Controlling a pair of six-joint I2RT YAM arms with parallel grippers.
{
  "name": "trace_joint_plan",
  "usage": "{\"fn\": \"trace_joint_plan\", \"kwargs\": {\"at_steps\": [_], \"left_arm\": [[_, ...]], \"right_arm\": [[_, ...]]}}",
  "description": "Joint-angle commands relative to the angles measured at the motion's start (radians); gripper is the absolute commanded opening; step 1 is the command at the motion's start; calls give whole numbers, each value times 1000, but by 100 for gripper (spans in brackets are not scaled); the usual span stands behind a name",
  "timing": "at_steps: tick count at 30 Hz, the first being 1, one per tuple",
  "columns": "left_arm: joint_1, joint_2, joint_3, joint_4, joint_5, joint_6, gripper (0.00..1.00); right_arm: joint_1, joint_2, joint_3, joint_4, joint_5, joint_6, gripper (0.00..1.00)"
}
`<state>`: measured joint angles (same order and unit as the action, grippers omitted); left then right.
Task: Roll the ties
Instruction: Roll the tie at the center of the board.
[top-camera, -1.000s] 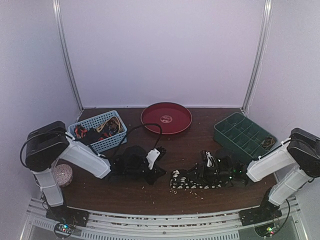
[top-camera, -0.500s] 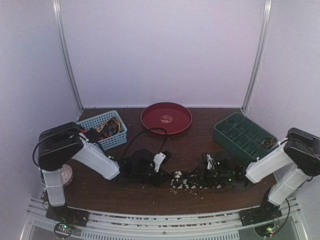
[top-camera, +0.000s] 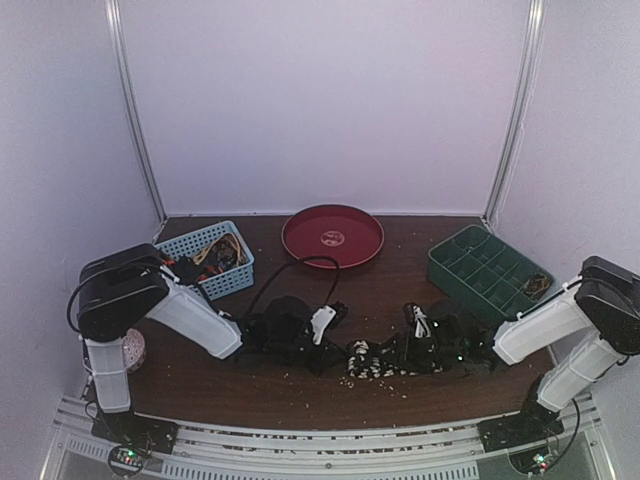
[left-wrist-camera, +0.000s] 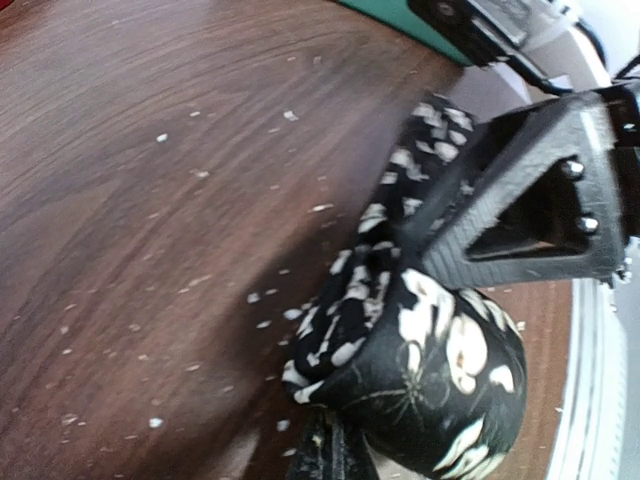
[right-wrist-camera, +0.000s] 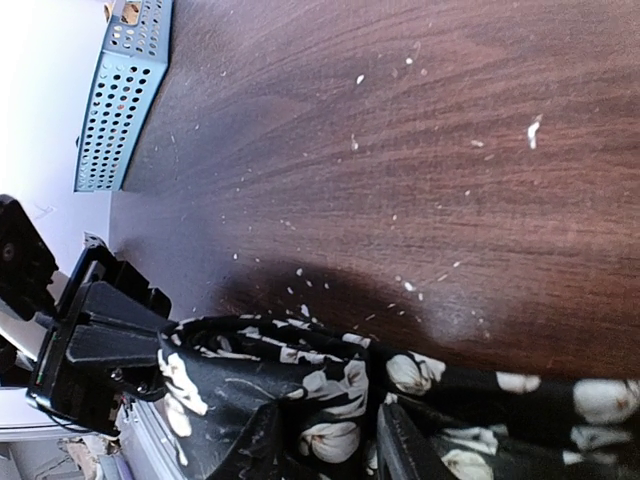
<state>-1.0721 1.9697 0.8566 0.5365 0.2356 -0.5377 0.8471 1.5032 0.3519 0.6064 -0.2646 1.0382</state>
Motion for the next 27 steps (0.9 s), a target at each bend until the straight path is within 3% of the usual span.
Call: {"fn": "trace_joint_plan", "kwargs": {"at_steps": [1, 15, 22, 27], "left_arm": [[-3, 4, 22, 118, 106, -13, 0], [-3, 14, 81, 82, 112, -9, 0], [-3, 33, 106, 75, 122, -16, 0], [-5, 36, 114, 72, 123, -20, 0]], "right_arm": [[5, -31, 12, -119, 65, -72, 33], [6, -102, 59, -290, 220, -191, 28], [4, -174, 86, -400, 323, -220, 38], [4, -259, 86, -447, 340, -225, 39]]}}
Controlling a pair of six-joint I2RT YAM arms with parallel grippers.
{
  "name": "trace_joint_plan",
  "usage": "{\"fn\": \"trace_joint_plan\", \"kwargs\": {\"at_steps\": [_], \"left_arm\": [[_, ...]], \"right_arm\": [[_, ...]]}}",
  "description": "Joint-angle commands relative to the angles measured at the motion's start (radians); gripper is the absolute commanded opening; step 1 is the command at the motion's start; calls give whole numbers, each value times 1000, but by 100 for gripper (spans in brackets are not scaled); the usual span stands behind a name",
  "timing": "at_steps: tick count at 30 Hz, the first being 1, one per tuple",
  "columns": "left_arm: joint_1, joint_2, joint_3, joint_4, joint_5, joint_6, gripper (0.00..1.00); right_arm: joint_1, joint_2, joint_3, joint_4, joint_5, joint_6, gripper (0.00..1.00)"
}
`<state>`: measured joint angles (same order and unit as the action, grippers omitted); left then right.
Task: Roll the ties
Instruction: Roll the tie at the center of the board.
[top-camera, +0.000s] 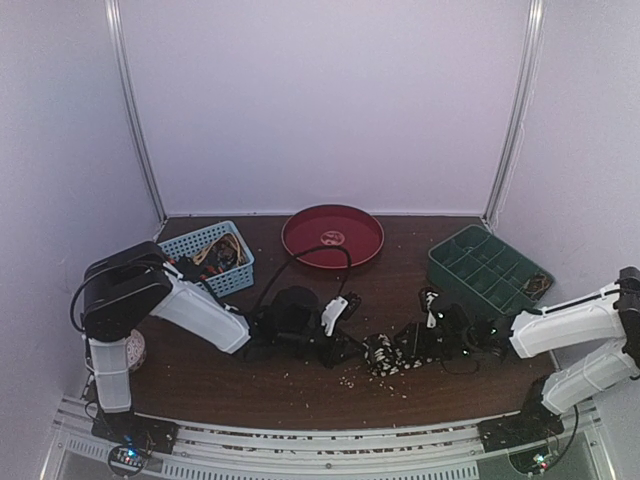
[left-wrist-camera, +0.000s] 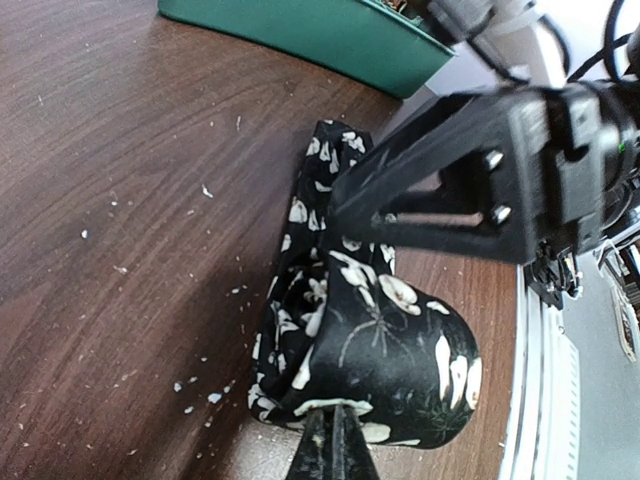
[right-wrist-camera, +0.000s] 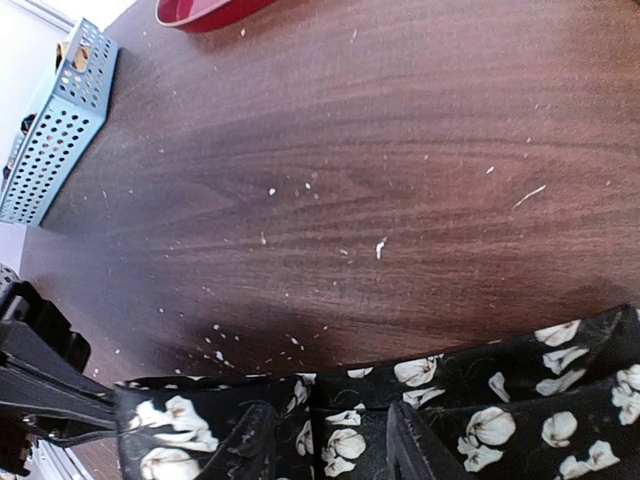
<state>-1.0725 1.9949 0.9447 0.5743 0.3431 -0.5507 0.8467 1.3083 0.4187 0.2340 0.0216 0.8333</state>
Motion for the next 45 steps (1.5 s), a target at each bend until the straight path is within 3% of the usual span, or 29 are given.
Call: {"fn": "trace_joint_plan", "kwargs": {"at_steps": [1, 6, 11, 19, 26, 45], "left_arm": [[-5, 13, 27, 33, 14, -8, 0], [-7, 5, 20, 17, -18, -13, 0], [-7, -37, -29, 1, -73, -30, 0], [-7, -126, -106, -169, -198, -72, 0], [-35, -173, -217, -112, -183, -148, 0], [-53, -41, -138, -31, -180, -123, 0]], "right_arm": [[4, -82, 20, -80, 52, -21, 39], [5, -114, 7, -41, -10, -30, 34], [13, -32, -1, 33, -117, -6, 31], [54, 93, 8, 151, -187, 51, 29], [88, 159, 20, 197, -187, 85, 27], [93, 204, 7, 271, -207, 112, 25]]}}
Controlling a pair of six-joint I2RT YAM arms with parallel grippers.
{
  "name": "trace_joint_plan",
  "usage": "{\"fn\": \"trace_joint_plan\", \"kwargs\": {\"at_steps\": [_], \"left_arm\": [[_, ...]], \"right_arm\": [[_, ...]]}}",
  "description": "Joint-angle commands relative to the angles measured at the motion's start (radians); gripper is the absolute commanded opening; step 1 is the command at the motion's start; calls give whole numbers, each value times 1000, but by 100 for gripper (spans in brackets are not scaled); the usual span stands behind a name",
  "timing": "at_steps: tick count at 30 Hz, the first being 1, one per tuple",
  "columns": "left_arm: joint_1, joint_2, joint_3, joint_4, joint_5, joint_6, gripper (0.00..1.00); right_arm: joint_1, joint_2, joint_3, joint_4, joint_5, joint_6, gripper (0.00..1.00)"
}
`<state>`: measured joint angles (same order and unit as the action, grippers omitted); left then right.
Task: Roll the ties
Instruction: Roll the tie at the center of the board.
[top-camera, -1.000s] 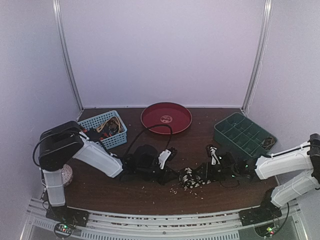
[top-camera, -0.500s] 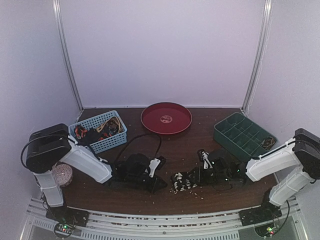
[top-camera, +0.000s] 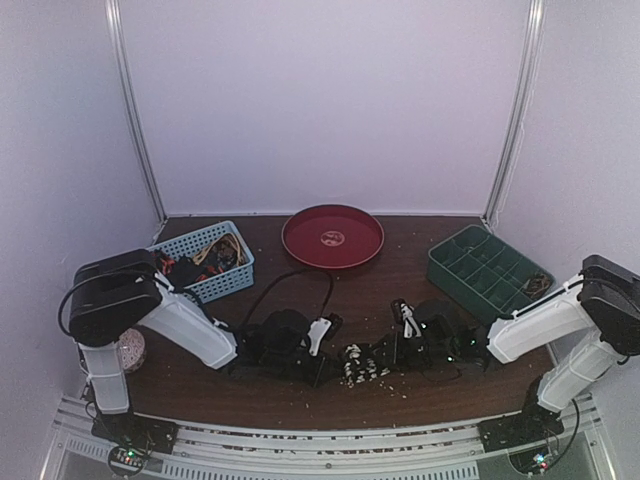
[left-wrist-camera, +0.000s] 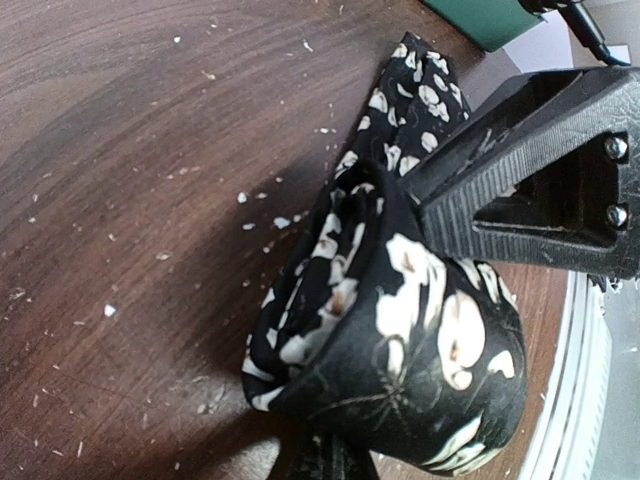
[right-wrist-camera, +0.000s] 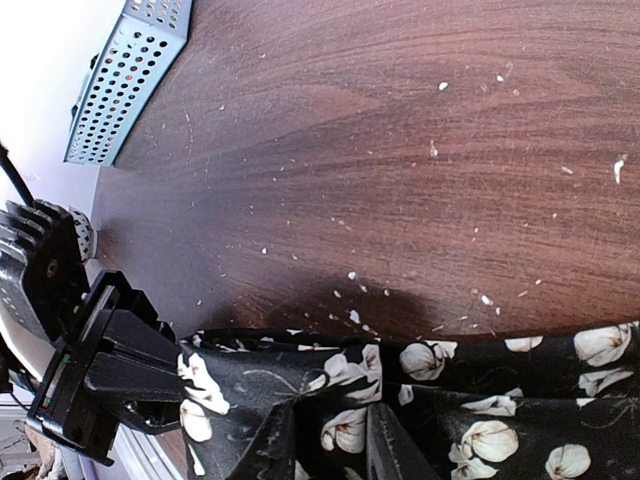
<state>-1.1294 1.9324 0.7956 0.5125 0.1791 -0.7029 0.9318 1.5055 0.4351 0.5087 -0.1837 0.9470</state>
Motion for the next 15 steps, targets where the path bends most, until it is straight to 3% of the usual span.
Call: {"fn": "trace_joint_plan", "kwargs": {"at_steps": [1, 7, 15], "left_arm": [[3, 15, 5, 42, -17, 31, 0], [13, -13, -11, 131, 14, 32, 0], [13, 6, 78, 87, 51, 45, 0]], "right_arm": [[8, 4, -13, -6, 3, -1, 25], [7, -18, -27, -25, 24, -3, 25], [6, -21, -2, -84, 82, -49, 25]]}}
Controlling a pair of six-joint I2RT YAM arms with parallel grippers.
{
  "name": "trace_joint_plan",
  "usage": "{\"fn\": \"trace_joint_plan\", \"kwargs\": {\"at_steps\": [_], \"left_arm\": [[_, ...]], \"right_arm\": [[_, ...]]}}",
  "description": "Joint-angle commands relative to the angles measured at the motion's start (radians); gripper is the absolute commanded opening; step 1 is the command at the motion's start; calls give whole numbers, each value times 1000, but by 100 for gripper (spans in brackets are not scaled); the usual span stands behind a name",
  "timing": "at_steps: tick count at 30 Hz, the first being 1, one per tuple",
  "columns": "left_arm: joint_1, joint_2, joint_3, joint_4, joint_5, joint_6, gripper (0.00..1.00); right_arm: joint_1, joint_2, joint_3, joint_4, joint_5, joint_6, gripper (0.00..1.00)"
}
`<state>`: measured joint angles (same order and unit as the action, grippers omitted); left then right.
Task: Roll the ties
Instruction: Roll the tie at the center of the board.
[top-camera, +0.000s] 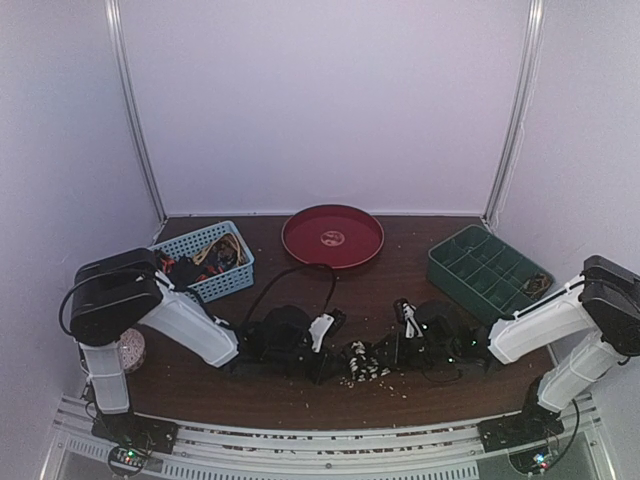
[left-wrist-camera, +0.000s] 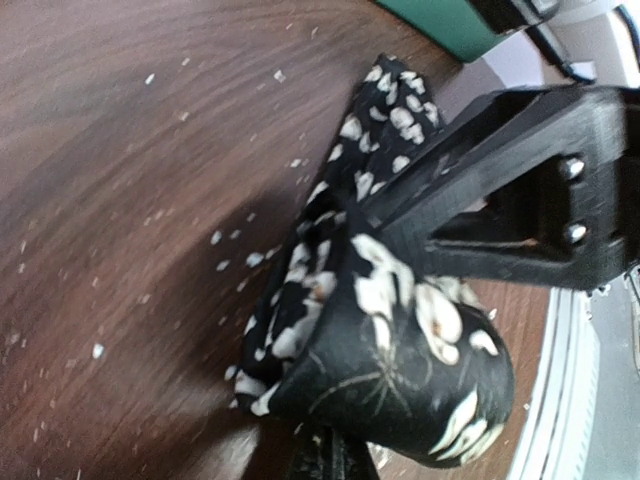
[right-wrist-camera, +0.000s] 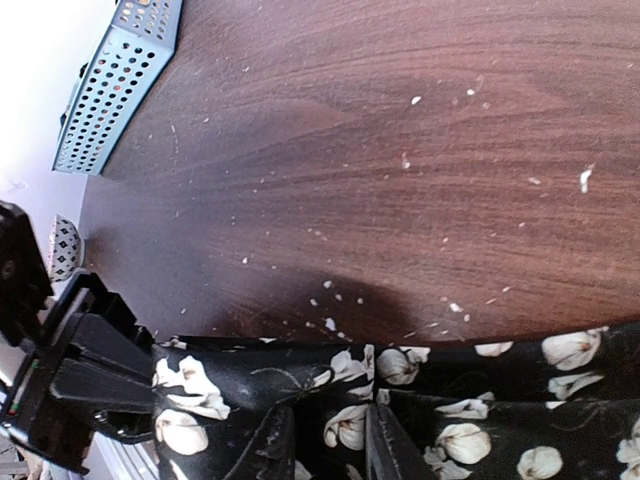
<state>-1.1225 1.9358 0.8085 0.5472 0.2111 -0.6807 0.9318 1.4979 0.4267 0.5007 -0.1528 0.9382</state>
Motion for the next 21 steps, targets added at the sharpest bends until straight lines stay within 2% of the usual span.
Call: {"fn": "trace_joint_plan", "kwargs": {"at_steps": [1, 21], "left_arm": [[7, 4, 76, 42, 17, 22, 0], [7, 40, 185, -72, 7, 56, 1]], "right_arm": [[6, -18, 8, -86, 63, -49, 25], [3, -76, 28, -195, 235, -144, 23]]}}
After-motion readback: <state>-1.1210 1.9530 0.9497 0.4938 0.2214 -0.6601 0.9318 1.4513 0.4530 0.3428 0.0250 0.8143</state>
